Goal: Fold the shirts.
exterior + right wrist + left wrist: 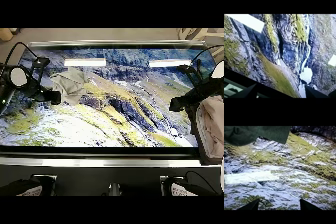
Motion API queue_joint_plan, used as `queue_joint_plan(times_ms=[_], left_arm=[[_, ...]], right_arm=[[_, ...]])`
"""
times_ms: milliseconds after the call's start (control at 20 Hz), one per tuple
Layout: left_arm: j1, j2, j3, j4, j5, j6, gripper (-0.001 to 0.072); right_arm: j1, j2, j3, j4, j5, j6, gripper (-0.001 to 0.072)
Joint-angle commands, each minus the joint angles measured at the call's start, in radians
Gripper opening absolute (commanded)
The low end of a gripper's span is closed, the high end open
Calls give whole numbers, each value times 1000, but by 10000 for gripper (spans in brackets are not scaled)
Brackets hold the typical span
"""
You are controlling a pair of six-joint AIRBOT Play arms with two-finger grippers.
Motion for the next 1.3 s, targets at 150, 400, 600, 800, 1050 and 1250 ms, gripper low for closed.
queue_joint_plan(times_ms=[150, 400, 600, 800, 1050, 1250], left_arm=[[1, 1, 0, 0, 0, 0, 619], [1, 1, 0, 0, 0, 0, 619], [1, 1, 0, 0, 0, 0, 619], [1, 0, 0, 0, 17, 0, 619], [1, -23, -1, -22, 190, 0, 618], [34, -150, 53, -11, 398, -104, 623]], right_arm=[[0, 1, 0, 0, 0, 0, 624], [0, 1, 0, 0, 0, 0, 624], [0, 1, 0, 0, 0, 0, 624], [0, 1, 0, 1, -6, 0, 623], [0, 1, 0, -12, -65, 0, 625], [0, 0, -1, -44, -93, 0, 625]])
